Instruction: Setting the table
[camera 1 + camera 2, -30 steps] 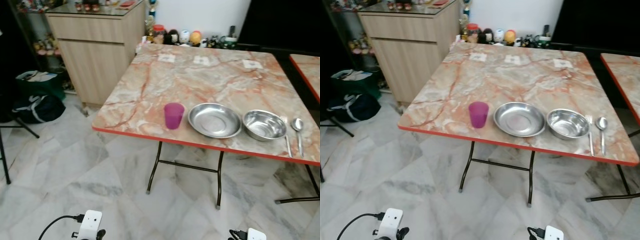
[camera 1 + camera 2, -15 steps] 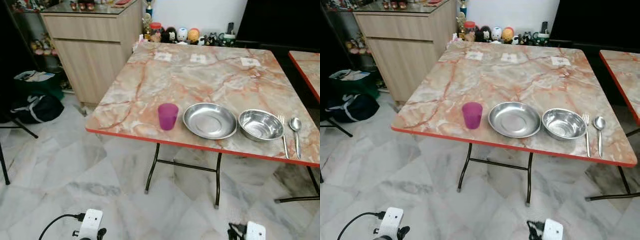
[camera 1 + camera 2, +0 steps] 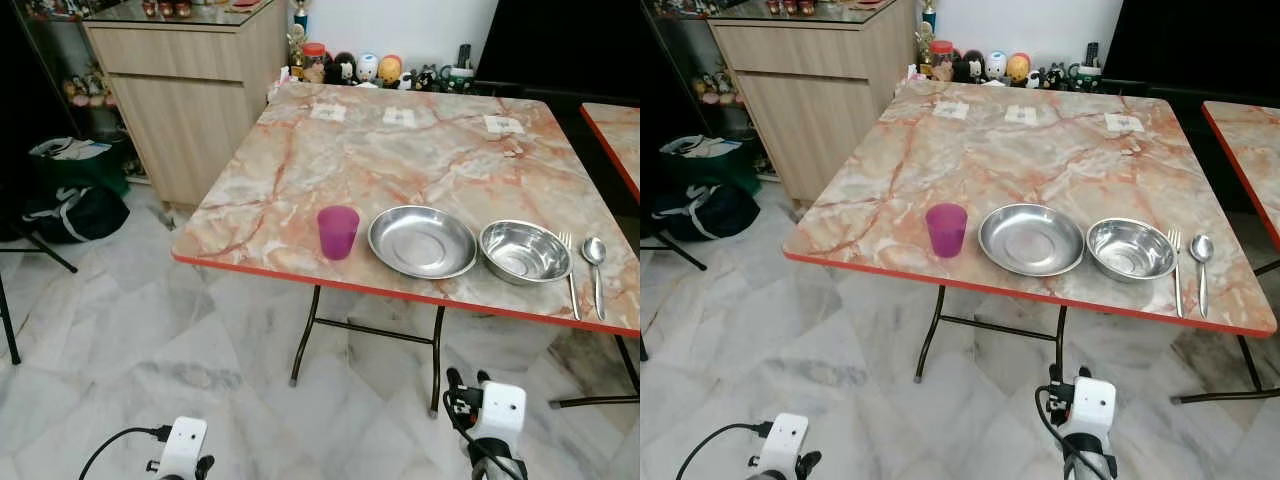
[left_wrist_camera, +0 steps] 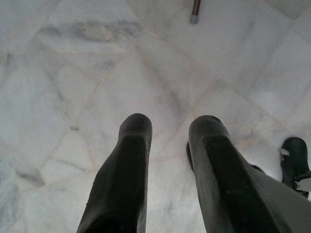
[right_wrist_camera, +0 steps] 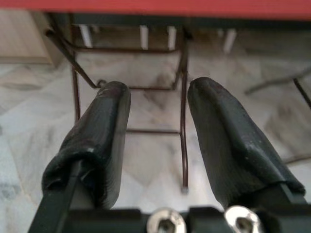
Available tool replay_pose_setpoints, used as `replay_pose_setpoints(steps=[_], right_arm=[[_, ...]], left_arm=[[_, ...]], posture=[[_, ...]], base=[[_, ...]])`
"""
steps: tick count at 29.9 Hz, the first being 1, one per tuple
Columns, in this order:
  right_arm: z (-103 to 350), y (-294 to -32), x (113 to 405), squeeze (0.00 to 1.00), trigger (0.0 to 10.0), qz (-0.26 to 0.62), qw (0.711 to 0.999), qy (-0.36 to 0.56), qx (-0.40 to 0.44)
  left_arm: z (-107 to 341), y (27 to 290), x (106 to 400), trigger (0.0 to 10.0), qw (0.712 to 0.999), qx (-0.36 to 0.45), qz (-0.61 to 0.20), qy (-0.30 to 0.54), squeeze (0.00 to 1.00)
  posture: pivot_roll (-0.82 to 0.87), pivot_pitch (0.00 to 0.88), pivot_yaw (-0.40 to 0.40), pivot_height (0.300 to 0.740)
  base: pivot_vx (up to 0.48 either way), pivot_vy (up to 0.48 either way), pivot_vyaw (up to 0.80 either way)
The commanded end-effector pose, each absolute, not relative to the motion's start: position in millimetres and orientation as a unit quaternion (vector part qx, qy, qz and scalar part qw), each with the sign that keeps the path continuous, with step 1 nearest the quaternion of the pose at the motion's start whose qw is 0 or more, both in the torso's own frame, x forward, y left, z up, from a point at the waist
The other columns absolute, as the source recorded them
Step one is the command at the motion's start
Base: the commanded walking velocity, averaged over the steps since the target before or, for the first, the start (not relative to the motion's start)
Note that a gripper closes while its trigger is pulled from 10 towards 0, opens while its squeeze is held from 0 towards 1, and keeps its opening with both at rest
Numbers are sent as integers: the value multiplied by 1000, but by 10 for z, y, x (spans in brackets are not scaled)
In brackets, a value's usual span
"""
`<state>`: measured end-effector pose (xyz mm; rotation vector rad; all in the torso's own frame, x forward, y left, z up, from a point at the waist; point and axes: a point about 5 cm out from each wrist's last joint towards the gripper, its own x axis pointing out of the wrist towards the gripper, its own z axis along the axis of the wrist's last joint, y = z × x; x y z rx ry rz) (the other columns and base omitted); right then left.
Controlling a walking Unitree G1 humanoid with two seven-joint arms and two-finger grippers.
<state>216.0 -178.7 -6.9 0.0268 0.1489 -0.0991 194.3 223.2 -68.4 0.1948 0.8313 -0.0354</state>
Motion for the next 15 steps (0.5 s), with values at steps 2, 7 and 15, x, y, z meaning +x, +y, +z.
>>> replay_pose_setpoints(steps=[2, 7, 15], right_arm=[[60, -1771, 2216, 0, 10000, -34, 998, 45, 1], [244, -1796, 2349, 0, 10000, -42, 999, 8, -1], [390, -1726, 2409, 224, 10000, -26, 1000, -5, 10]], left_arm=[[-696, 2215, 1932, 10000, 908, 96, -22, 407, 0], [-700, 2212, 1926, 10000, 908, 96, -21, 408, 0], [-707, 2221, 1908, 10000, 907, 96, -18, 409, 0]], posture=[[31, 0, -38, 740], [31, 0, -37, 740], [40, 0, -39, 740]], base=[[0, 0, 0], [0, 0, 0], [0, 0, 0]])
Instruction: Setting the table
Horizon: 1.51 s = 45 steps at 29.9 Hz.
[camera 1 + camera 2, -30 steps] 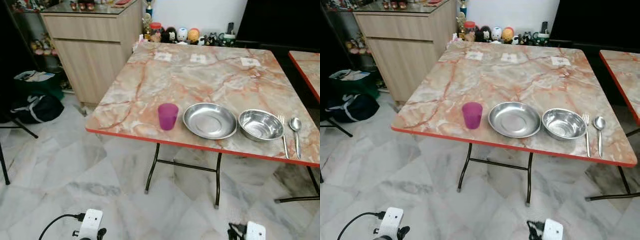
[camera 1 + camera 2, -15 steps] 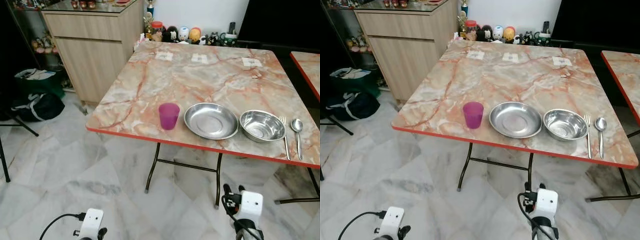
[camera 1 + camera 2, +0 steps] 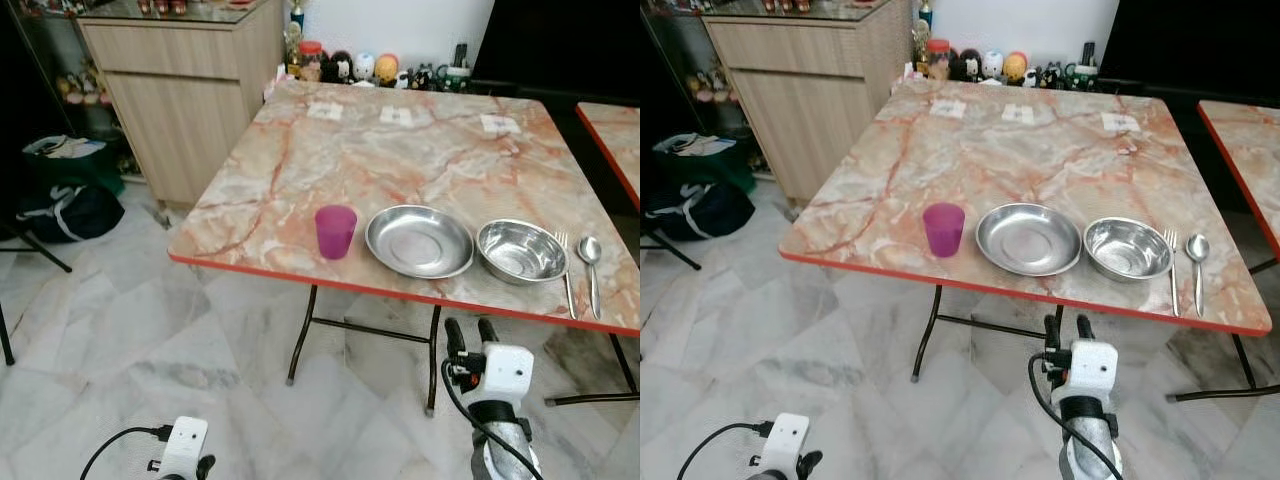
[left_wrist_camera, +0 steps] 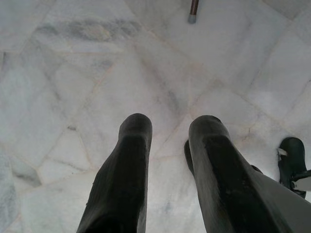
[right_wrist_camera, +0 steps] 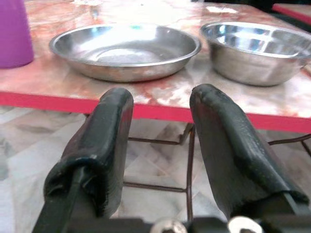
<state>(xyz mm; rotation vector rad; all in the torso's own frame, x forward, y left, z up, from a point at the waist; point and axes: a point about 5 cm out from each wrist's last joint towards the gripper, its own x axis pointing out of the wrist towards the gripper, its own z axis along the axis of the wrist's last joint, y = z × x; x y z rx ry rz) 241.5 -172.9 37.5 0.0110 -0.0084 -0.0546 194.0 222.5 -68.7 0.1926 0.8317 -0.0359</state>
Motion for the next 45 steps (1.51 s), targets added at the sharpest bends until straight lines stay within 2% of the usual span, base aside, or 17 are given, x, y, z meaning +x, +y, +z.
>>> replay_pose_setpoints(steps=[1, 2, 6, 7, 8, 9, 20, 33, 45], right_arm=[[391, -1726, 2404, 224, 10000, -27, 1000, -4, 13], [407, -1719, 2400, 1000, 10000, -23, 1000, -9, 17], [443, -1720, 2402, 1000, 10000, -25, 999, -14, 15], [481, -1739, 2428, 722, 10000, -31, 999, -14, 9], [491, -1732, 2441, 722, 10000, -25, 1000, -13, 5], [489, -1718, 2449, 0, 10000, -17, 1000, -12, 0], [534, -1745, 2511, 0, 10000, -22, 1000, -15, 7], [612, -1753, 2519, 0, 10000, -24, 999, -25, 24], [647, -1774, 2549, 0, 10000, -33, 998, -29, 34]], left_arm=[[-707, 2222, 1906, 10000, 907, 96, -18, 409, 0], [-707, 2225, 1905, 10000, 908, 96, -18, 409, 0], [-707, 2229, 1902, 10000, 908, 96, -18, 408, 0], [-708, 2227, 1900, 10000, 907, 96, -19, 409, 0], [-709, 2225, 1899, 10000, 907, 97, -20, 409, 0], [-710, 2222, 1899, 10000, 907, 98, -22, 409, 0], [-708, 2250, 1883, 10000, 912, 70, -4, 405, 0], [-688, 2288, 1902, 10000, 913, 68, -8, 403, 0], [-675, 2281, 1929, 10000, 914, 66, -11, 400, 0]], posture=[[40, 0, -39, 740], [41, 0, -37, 740], [38, 0, -36, 740], [36, 0, -34, 740], [36, 0, -34, 740], [34, 0, -33, 740], [43, 0, -33, 740], [44, 0, -18, 740], [41, 0, -16, 740]], base=[[0, 0, 0], [0, 0, 0], [0, 0, 0], [0, 0, 0], [0, 0, 0], [0, 0, 0], [0, 0, 0], [0, 0, 752], [0, 0, 0]])
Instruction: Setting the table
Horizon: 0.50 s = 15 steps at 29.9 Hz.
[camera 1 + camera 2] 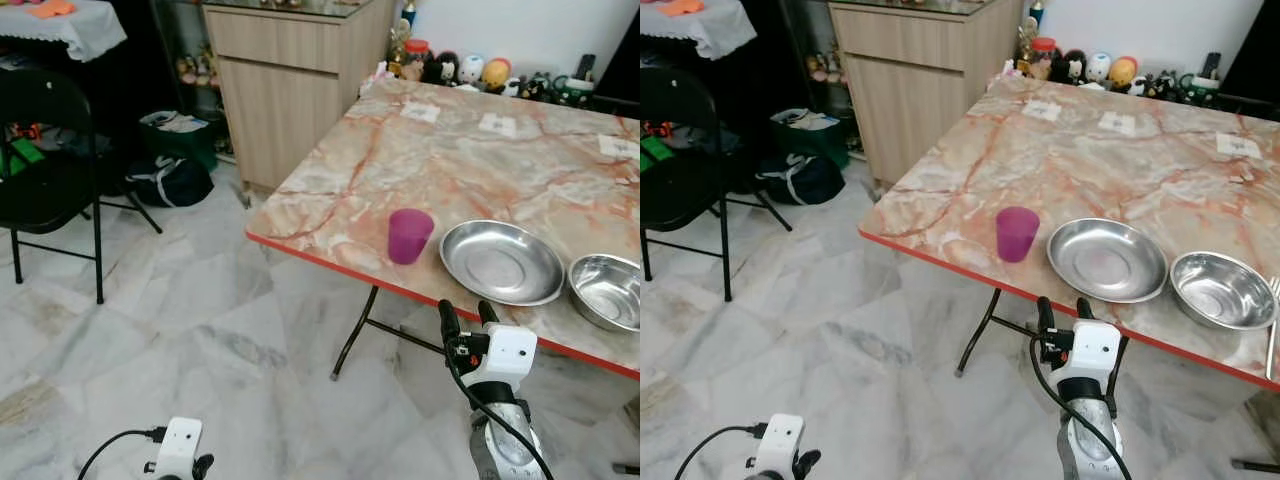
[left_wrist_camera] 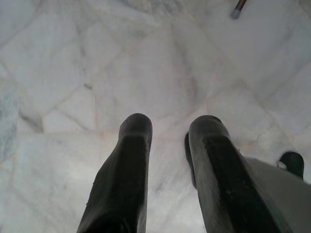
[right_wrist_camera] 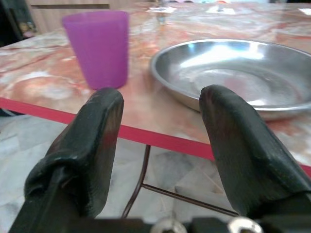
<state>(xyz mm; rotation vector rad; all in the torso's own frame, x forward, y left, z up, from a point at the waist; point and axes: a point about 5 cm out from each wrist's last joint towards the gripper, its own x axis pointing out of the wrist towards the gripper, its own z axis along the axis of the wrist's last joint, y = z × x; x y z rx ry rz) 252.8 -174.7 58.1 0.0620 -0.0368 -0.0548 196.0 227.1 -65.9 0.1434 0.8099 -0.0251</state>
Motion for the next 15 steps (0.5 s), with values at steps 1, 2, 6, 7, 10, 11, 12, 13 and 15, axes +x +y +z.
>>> replay_pose_setpoints(steps=[1, 2, 6, 7, 10, 11, 12, 13, 15], right_arm=[[651, -1778, 2548, 0, 10000, -32, 999, -29, 31], [676, -1765, 2552, 0, 10000, -19, 999, -34, 13], [729, -1771, 2572, 0, 10000, -24, 999, -45, 13], [741, -1774, 2575, 0, 10000, -27, 998, -48, 15], [769, -1754, 2587, 0, 10000, -18, 998, -53, 6], [777, -1743, 2590, 0, 10000, -14, 998, -54, 4], [778, -1742, 2590, 0, 10000, -14, 998, -54, 4], [778, -1743, 2590, 0, 10000, -14, 998, -54, 5], [786, -1759, 2596, 0, 10000, -24, 998, -55, 15]], left_arm=[[-676, 2278, 1928, 10000, 914, 65, -11, 400, 0], [-679, 2273, 1926, 10000, 914, 65, -11, 400, 0], [-684, 2258, 1925, 10000, 914, 65, -13, 401, 0], [-684, 2254, 1927, 10000, 914, 64, -13, 401, 0], [-683, 2244, 1931, 10000, 914, 64, -16, 400, 0], [-685, 2239, 1930, 10000, 914, 65, -16, 400, 0], [-686, 2238, 1930, 10000, 914, 65, -16, 400, 0], [-686, 2237, 1930, 10000, 914, 65, -16, 400, 0], [-687, 2233, 1928, 10000, 914, 64, -17, 400, 0]], posture=[[39, 0, -18, 740], [37, 0, -19, 740], [36, 0, -19, 740], [34, 0, -21, 740], [34, 0, -21, 740], [36, 0, -23, 740], [36, 0, -23, 740], [36, 0, -23, 740], [36, 0, -23, 740]], base=[[0, 0, 0], [0, 0, 0], [0, 0, 0], [0, 0, 0], [0, 0, 0], [0, 0, 0], [0, 0, 0], [0, 0, 0], [0, 0, 0]])
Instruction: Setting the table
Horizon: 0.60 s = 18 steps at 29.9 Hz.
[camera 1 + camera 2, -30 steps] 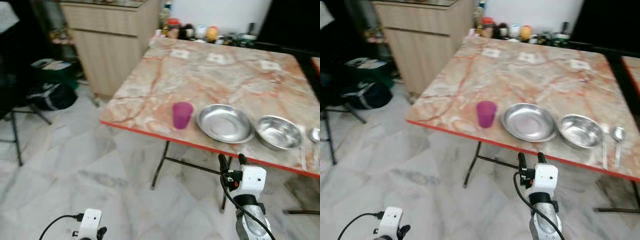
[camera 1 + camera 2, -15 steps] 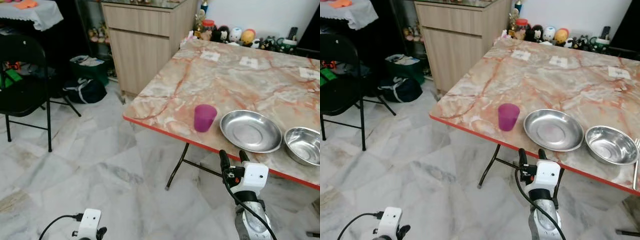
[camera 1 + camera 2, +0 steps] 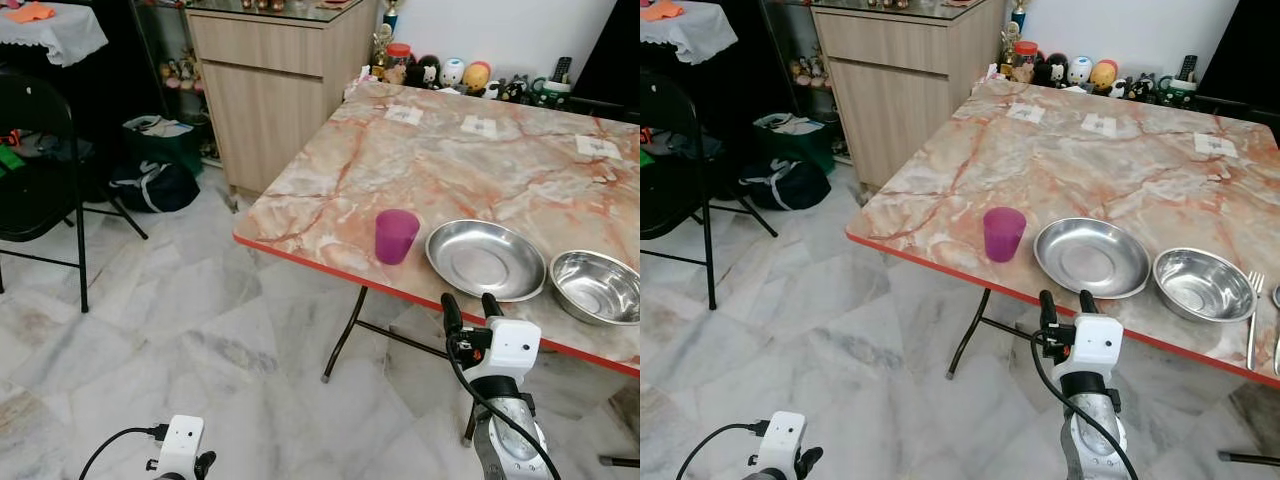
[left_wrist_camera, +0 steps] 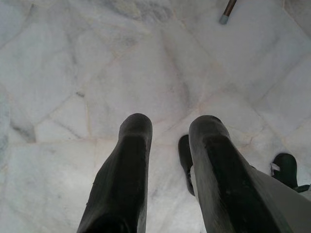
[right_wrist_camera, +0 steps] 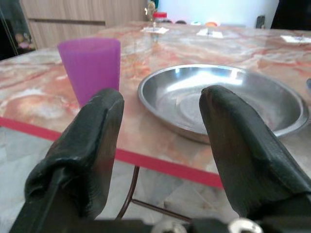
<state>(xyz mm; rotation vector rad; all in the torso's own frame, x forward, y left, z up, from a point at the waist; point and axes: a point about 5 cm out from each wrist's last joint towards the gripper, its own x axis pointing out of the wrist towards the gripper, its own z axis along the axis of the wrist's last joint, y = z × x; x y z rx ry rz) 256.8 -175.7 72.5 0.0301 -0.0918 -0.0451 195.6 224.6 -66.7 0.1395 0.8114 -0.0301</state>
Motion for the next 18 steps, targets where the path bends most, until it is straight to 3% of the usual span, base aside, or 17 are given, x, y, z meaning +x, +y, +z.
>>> replay_pose_setpoints(steps=[1, 18], right_arm=[[794, -1767, 2599, 0, 10000, -28, 998, -56, 19], [814, -1771, 2601, 0, 10000, -28, 998, -58, 13]], left_arm=[[-688, 2231, 1927, 10000, 914, 64, -16, 400, 0], [-715, 2198, 1885, 10000, 912, 69, -24, 404, 0]], posture=[[36, 0, -23, 740], [38, 0, -21, 740]], base=[[0, 0, 0], [219, 0, 0]])
